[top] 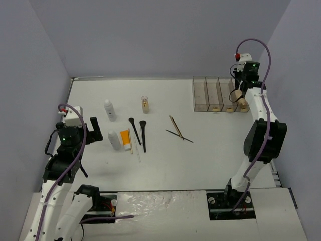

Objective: Organize the makeup

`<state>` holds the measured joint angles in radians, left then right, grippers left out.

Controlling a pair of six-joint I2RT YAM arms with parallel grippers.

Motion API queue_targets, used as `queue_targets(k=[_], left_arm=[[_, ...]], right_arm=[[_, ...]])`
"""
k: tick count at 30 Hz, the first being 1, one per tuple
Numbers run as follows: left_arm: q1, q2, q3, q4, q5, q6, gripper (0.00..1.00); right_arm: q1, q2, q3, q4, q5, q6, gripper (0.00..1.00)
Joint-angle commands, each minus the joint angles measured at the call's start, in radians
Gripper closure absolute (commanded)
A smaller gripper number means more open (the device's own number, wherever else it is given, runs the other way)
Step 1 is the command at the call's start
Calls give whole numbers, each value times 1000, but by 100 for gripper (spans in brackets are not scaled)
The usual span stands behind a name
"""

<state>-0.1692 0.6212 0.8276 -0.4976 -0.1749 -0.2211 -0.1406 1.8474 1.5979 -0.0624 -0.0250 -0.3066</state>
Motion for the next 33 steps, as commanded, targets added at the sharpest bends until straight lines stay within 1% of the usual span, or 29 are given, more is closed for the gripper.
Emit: queue_targets(k=[1, 7, 11, 13, 14, 17, 18, 20, 22, 24, 27, 29, 30, 33], left_arm=[[-4, 36, 34, 41, 17, -15, 3], [5, 81, 50, 32, 28, -12, 3], [19, 116, 63, 23, 42, -15, 3], [24, 124, 67, 22, 45, -15, 3], [25, 128, 68, 22, 48, -16, 3], [27, 129, 68, 21, 51, -18, 3], [27, 128, 67, 21, 51, -17, 3], [25, 123, 67, 22, 52, -17, 3], [26, 115, 65, 24, 52, -18, 3], [27, 107, 64, 24, 52, -17, 3], [27, 89, 62, 27, 52, -17, 3], [27, 76, 60, 27, 52, -18, 3], [27, 73, 59, 28, 51, -18, 3], [28, 60, 54, 33, 52, -21, 3]], right_arm=[[-35, 128, 132, 52, -42, -75, 100], [-92, 265, 221, 51, -81, -60, 100], [-109, 347, 243, 50, -97, -58, 95], [-115, 362, 241, 52, -94, -51, 90], [-118, 367, 239, 52, -94, -47, 86], [-120, 365, 232, 52, -92, -42, 70], [-120, 356, 231, 52, -93, -38, 64], [-120, 335, 231, 50, -92, -23, 55], [-120, 295, 228, 51, -95, 2, 51], [-106, 246, 219, 79, -103, 26, 44], [-72, 138, 181, 81, -84, 80, 43], [-9, 39, 135, 89, -49, 123, 43], [24, 0, 91, 90, -31, 158, 43], [183, -127, -20, 95, 23, 232, 43]])
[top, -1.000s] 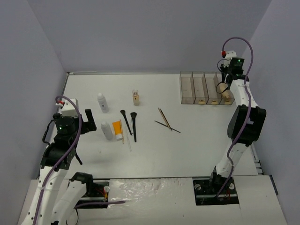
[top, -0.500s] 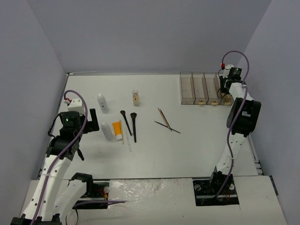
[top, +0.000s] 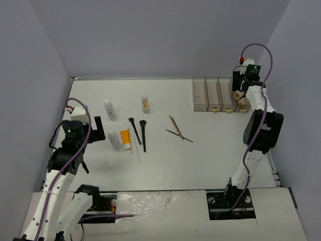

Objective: Organize the makeup

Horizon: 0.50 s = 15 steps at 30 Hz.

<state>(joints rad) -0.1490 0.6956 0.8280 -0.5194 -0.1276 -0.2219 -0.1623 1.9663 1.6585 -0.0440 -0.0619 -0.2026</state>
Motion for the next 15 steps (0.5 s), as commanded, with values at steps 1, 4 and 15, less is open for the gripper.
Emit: queue_targets(k=[1, 4, 15], left_arm=[[10, -17, 53, 55, 9, -21, 3], [19, -27, 49, 62, 21, -25, 3], [68, -38, 36, 75, 31, -41, 3]], right_arm=[[272, -283, -111, 81, 79, 146, 43], [482, -375, -257, 122, 142, 242, 43], [1183, -281, -537, 419, 412, 523, 46]])
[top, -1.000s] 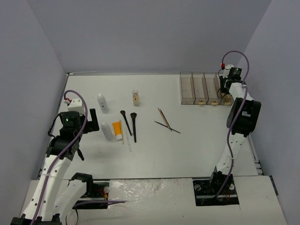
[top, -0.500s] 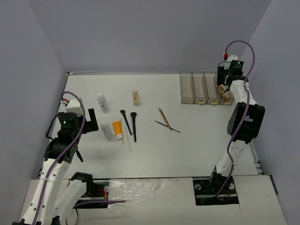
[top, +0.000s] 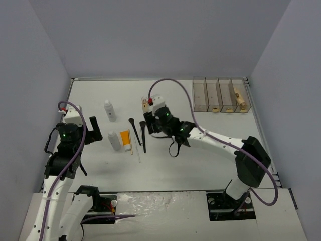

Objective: Organize the makeup

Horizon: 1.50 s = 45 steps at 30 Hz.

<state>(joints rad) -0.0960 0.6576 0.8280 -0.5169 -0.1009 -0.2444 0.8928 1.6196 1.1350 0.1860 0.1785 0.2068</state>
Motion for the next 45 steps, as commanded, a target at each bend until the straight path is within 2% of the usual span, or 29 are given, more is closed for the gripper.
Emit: queue_targets(k=[1, 5, 10, 22, 36, 45], left_arm=[[17, 0, 35, 74, 3, -20, 3], [19, 3, 34, 74, -4, -21, 3], [21, 5, 33, 72, -9, -22, 3], [27, 7, 34, 74, -9, -25, 3], [32, 10, 33, 74, -3, -26, 3], [35, 9, 33, 74, 1, -27, 3]], right_arm=[[169, 97, -8, 211, 187, 113, 46], [244, 244, 50, 252, 234, 99, 46], [275, 358, 140, 274, 256, 86, 47], [294, 522, 309, 246, 288, 86, 46], [294, 587, 329, 225, 299, 120, 50], [294, 569, 322, 187, 346, 114, 62]])
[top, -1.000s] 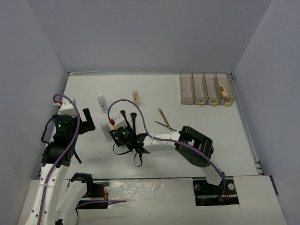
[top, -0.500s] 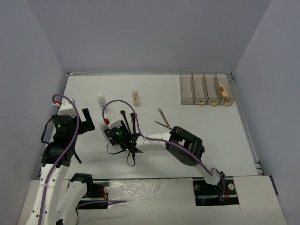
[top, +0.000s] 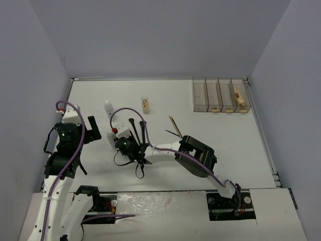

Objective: Organize the makeup

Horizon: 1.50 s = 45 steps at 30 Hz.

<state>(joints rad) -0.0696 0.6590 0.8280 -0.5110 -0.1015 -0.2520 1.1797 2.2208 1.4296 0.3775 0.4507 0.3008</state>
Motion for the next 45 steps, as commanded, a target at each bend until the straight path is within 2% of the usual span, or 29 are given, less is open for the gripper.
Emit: queue_targets(k=[1, 5, 11, 14, 22, 27, 30, 35, 36, 37, 41, 45], left_arm=[[9, 7, 33, 68, 2, -20, 3], [13, 7, 33, 69, 6, -21, 3], [13, 10, 33, 69, 11, -21, 3], [13, 8, 34, 68, 11, -21, 3], [25, 11, 35, 66, 14, -21, 3], [24, 6, 33, 65, 18, -20, 3], [25, 13, 34, 69, 27, -19, 3], [25, 30, 37, 65, 37, -15, 3], [24, 31, 37, 65, 34, -15, 3], [25, 31, 37, 63, 34, -13, 3], [23, 44, 40, 63, 38, -12, 3], [21, 45, 40, 63, 37, -10, 3]], right_arm=[[6, -41, 16, -5, 83, 17, 63], [1, -82, -36, -6, 91, -4, 72], [-11, -133, -66, -25, 39, -57, 92], [-12, -175, -72, -28, 6, -99, 96], [-31, -360, -56, -94, -45, -211, 100], [-127, -509, -85, -171, -46, -259, 100], [-229, -633, -133, -207, -78, -293, 100], [-549, -786, -144, -304, -263, -437, 100], [-654, -802, -141, -313, -286, -454, 100], [-655, -811, -136, -321, -314, -454, 100], [-985, -799, -98, -331, -484, -528, 100], [-1168, -720, -28, -326, -611, -562, 100]])
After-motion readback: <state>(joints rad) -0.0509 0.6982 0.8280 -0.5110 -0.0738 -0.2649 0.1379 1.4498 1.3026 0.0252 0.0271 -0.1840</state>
